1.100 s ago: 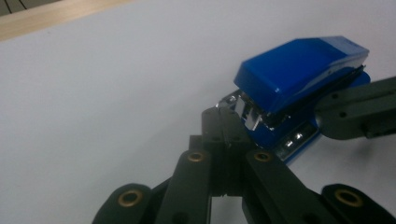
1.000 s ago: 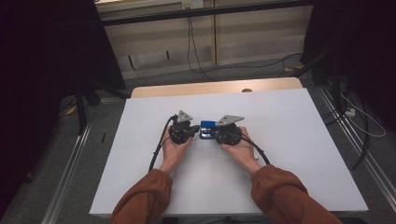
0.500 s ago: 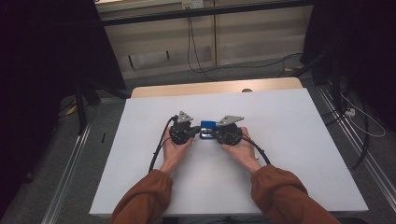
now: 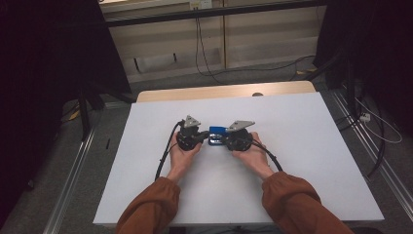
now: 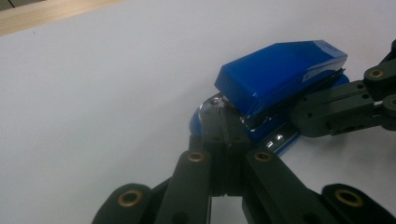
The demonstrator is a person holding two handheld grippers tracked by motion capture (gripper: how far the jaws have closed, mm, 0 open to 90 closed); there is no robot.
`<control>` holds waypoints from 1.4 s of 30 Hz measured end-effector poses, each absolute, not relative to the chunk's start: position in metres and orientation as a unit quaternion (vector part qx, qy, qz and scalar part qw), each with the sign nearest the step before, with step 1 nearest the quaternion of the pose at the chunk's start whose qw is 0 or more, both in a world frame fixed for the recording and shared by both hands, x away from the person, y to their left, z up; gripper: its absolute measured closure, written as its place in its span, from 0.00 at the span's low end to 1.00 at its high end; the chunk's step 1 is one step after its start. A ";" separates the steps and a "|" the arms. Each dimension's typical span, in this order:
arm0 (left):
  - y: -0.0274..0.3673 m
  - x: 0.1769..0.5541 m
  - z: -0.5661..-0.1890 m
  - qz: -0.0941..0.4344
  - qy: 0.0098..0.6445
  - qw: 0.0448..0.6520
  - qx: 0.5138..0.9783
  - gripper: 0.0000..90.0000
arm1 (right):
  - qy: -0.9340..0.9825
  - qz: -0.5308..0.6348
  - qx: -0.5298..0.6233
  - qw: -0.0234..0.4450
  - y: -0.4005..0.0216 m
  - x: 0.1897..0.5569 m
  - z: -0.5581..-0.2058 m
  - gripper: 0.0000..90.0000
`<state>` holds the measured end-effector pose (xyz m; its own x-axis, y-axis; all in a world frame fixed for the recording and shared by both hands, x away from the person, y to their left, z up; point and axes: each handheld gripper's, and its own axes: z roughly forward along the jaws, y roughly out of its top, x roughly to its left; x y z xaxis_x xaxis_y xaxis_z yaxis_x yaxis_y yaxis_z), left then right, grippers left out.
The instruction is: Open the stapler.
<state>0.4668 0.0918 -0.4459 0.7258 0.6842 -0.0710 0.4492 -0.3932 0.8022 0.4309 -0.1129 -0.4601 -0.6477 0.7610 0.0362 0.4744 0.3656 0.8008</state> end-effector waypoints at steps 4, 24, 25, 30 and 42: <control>0.092 0.467 -0.446 0.136 0.343 0.430 0.824 1.00 | 0.804 0.416 0.387 0.177 -0.113 0.432 -0.461 1.00; 0.091 0.467 -0.440 0.144 0.336 0.434 0.824 1.00 | 0.804 0.417 0.384 0.179 -0.113 0.432 -0.461 1.00; 0.091 0.467 -0.439 0.143 0.336 0.434 0.824 1.00 | 0.804 0.417 0.384 0.179 -0.113 0.432 -0.461 1.00; 0.091 0.467 -0.438 0.144 0.331 0.434 0.825 1.00 | 0.802 0.418 0.388 0.177 -0.113 0.432 -0.461 1.00; 0.091 0.466 -0.434 0.141 0.333 0.443 0.820 1.00 | 0.801 0.418 0.391 0.175 -0.113 0.432 -0.461 1.00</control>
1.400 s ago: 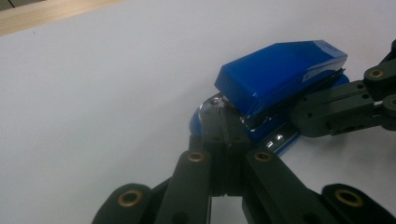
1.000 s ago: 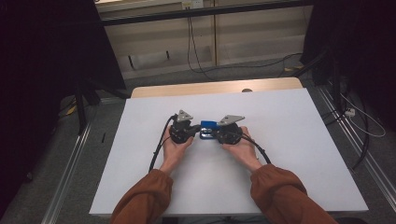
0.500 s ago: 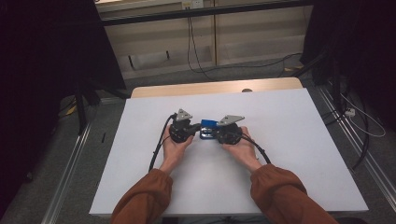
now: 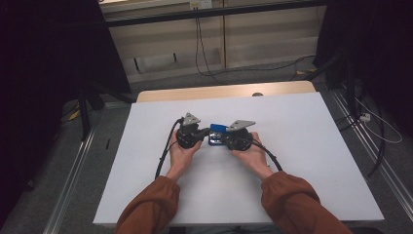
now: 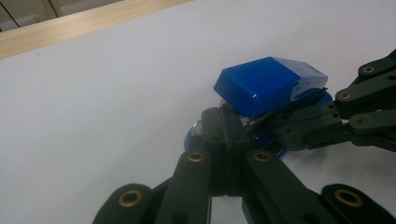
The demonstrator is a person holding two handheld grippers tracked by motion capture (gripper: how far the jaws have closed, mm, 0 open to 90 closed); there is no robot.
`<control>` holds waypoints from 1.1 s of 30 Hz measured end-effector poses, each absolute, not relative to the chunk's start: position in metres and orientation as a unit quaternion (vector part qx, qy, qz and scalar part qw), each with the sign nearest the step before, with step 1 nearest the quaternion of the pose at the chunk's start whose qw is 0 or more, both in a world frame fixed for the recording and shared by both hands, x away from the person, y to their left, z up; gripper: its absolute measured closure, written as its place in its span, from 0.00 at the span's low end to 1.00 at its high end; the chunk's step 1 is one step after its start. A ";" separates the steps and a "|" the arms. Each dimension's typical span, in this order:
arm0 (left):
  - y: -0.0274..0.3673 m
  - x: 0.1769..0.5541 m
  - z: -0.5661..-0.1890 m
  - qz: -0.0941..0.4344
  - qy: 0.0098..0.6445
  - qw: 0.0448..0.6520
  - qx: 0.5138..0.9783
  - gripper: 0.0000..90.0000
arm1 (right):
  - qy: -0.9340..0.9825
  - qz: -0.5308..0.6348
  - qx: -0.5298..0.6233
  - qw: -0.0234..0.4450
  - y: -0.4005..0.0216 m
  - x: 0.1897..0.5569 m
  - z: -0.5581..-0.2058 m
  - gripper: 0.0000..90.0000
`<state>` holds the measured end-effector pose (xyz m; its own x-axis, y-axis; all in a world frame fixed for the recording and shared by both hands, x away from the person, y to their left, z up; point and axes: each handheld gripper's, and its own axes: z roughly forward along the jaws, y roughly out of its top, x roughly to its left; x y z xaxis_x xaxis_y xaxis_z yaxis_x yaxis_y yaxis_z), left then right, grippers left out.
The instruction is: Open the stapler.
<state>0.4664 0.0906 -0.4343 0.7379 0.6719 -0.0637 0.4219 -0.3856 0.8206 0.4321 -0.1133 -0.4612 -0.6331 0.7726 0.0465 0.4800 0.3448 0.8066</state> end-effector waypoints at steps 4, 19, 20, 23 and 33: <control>0.090 0.466 -0.433 0.143 0.333 0.444 0.819 1.00 | 0.800 0.420 0.392 0.172 -0.114 0.433 -0.461 1.00; 0.088 0.468 -0.430 0.146 0.331 0.446 0.818 1.00 | 0.799 0.423 0.393 0.167 -0.115 0.433 -0.462 1.00; 0.088 0.467 -0.429 0.146 0.332 0.448 0.817 1.00 | 0.799 0.423 0.393 0.168 -0.115 0.433 -0.462 1.00; 0.087 0.467 -0.426 0.146 0.331 0.454 0.814 1.00 | 0.799 0.423 0.393 0.168 -0.115 0.433 -0.462 1.00; 0.085 0.467 -0.421 0.142 0.331 0.462 0.811 1.00 | 0.802 0.416 0.388 0.183 -0.112 0.431 -0.461 1.00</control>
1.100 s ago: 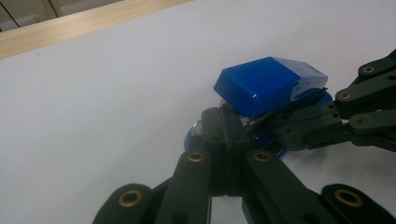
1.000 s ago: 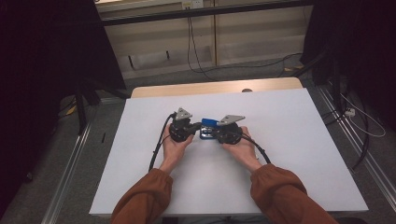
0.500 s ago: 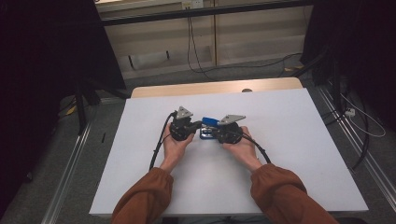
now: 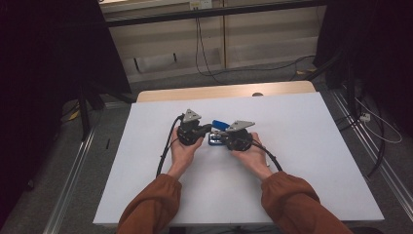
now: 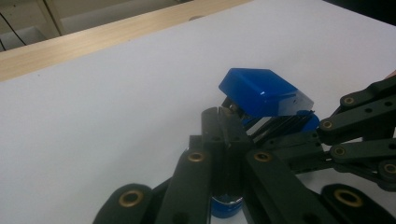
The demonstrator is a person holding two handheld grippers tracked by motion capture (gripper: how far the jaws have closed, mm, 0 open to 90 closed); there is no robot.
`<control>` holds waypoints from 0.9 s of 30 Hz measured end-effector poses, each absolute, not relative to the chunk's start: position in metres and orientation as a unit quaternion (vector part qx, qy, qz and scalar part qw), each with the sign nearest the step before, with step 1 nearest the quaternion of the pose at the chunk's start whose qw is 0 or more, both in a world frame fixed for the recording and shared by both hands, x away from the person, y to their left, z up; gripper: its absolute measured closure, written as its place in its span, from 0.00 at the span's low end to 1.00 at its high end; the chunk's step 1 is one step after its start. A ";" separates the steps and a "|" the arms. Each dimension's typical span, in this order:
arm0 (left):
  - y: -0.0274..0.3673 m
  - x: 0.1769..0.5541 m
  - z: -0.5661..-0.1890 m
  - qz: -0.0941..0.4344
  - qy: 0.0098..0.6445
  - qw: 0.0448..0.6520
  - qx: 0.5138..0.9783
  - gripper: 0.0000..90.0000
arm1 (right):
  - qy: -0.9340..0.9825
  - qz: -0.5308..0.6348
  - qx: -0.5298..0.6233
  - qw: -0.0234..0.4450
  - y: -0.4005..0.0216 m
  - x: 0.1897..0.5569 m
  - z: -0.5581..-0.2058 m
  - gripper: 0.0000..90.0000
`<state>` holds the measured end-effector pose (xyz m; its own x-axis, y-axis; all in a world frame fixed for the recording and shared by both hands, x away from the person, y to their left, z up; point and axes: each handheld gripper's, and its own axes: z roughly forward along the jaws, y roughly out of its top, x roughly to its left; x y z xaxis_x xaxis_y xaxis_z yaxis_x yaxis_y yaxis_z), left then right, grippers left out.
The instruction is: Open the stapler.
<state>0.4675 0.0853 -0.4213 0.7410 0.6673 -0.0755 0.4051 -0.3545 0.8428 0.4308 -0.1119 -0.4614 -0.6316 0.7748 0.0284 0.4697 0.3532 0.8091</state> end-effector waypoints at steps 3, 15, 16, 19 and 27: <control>0.085 0.467 -0.419 0.139 0.331 0.470 0.807 1.00 | 0.802 0.416 0.388 0.183 -0.112 0.431 -0.461 1.00; 0.085 0.467 -0.419 0.140 0.328 0.470 0.807 1.00 | 0.798 0.423 0.384 0.193 -0.111 0.428 -0.459 1.00; 0.084 0.467 -0.419 0.140 0.329 0.470 0.807 1.00 | 0.794 0.427 0.387 0.195 -0.110 0.427 -0.458 1.00; 0.084 0.466 -0.418 0.141 0.330 0.474 0.804 1.00 | 0.787 0.437 0.385 0.204 -0.108 0.426 -0.456 1.00; 0.084 0.467 -0.418 0.139 0.329 0.474 0.805 1.00 | 0.765 0.469 0.378 0.227 -0.103 0.426 -0.452 1.00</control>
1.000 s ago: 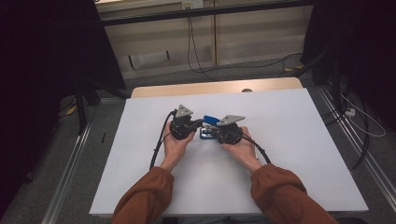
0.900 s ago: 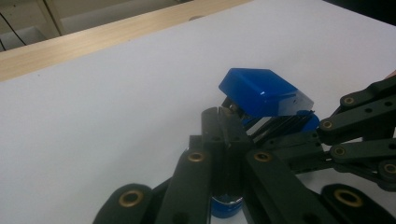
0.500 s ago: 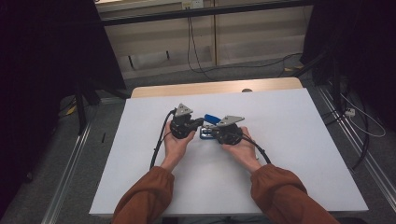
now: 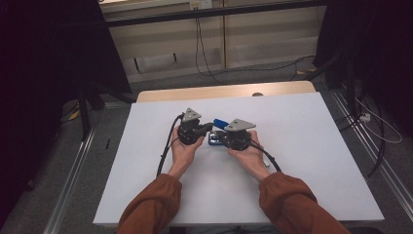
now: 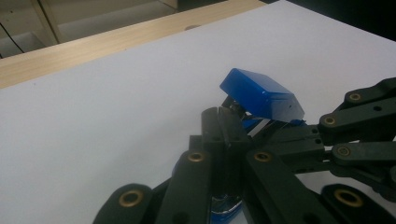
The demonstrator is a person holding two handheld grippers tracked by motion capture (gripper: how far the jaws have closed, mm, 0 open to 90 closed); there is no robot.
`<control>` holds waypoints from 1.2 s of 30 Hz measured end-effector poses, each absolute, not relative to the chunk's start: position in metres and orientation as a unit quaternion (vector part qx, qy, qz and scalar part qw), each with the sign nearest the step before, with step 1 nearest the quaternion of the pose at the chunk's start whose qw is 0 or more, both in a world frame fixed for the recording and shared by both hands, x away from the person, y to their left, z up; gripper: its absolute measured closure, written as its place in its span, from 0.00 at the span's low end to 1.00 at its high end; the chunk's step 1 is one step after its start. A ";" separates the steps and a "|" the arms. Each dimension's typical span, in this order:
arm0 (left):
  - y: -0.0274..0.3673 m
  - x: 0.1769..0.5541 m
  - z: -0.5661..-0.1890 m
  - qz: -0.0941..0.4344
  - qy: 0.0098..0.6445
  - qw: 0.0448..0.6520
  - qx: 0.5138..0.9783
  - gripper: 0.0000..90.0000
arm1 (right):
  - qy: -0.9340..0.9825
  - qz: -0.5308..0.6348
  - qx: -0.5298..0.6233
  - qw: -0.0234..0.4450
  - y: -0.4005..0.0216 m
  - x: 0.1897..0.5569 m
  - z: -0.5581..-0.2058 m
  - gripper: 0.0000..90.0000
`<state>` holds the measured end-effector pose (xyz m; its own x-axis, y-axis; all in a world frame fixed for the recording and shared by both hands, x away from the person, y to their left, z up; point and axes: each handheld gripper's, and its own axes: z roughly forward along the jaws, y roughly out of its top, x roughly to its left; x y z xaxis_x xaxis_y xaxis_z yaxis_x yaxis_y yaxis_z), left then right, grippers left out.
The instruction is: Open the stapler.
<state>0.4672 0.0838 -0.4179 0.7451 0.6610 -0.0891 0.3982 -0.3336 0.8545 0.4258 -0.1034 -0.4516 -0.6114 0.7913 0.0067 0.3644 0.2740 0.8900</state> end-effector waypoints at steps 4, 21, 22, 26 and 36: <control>0.083 0.467 -0.417 0.138 0.328 0.477 0.804 1.00 | 0.762 0.471 0.380 0.231 -0.100 0.425 -0.454 1.00; 0.083 0.467 -0.418 0.141 0.327 0.475 0.805 1.00 | 0.737 0.480 0.395 0.265 -0.094 0.430 -0.456 1.00; 0.083 0.467 -0.418 0.139 0.331 0.476 0.803 1.00 | 0.738 0.478 0.395 0.266 -0.093 0.430 -0.456 1.00; 0.085 0.469 -0.423 0.140 0.337 0.461 0.809 1.00 | 0.739 0.475 0.397 0.266 -0.093 0.430 -0.456 1.00; 0.083 0.471 -0.428 0.132 0.339 0.453 0.814 1.00 | 0.740 0.474 0.397 0.264 -0.094 0.430 -0.456 1.00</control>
